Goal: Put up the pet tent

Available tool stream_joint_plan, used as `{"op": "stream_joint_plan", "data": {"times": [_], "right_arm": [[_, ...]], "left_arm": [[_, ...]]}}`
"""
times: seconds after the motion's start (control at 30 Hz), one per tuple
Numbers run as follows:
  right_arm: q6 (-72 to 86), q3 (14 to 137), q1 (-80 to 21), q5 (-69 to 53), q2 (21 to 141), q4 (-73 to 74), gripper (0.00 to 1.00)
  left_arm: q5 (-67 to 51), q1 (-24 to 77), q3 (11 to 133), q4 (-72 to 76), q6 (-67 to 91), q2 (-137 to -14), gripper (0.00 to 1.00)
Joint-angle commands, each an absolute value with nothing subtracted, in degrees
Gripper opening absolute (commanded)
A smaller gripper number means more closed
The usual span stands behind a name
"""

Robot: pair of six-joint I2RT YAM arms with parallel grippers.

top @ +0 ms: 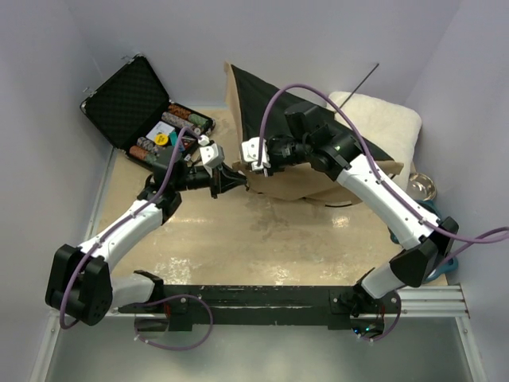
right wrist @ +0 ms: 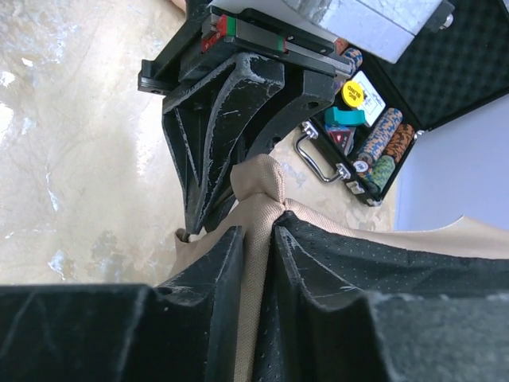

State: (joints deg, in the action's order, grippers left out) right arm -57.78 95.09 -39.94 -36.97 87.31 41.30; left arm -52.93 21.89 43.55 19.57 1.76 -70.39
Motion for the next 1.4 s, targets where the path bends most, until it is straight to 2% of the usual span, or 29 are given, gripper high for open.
{"op": "stream_joint_plan", "data": {"times": [0.0,0.23,0.53,0.63,0.7,0.73,1.03,1.37], "right_arm": [[-55.99,95.1,-40.43,-37.53,88.15,39.82,0.24],[-53.62,95.8,-40.34,-37.36,87.54,37.36,0.36],[-53.26,95.01,-40.43,-34.99,88.33,35.95,0.4],[-53.09,95.1,-40.43,-33.4,88.77,35.42,0.3],[-52.91,95.1,-40.43,-32.96,88.86,35.07,0.08],[-53.0,95.18,-40.43,-33.22,88.68,35.07,0.0],[-57.91,93.96,-42.01,-34.45,86.75,37.44,0.0],[-62.49,86.32,-43.15,-28.74,82.97,35.69,0.0]], "left_arm": [[-54.4,22.06,46.49,17.41,2.99,-71.1,0.0],[-54.84,22.06,46.58,15.38,1.41,-71.63,0.0],[-55.37,22.15,47.02,15.47,1.41,-72.33,0.0],[-55.37,22.15,46.85,15.29,1.23,-72.51,0.0],[-55.37,22.15,47.28,14.94,1.32,-72.77,0.0],[-55.2,22.15,47.46,14.51,1.32,-73.12,0.0],[-53.7,22.15,50.54,11.51,3.77,-75.32,0.0],[-54.4,22.15,51.77,12.91,6.94,-73.57,0.0]]}}
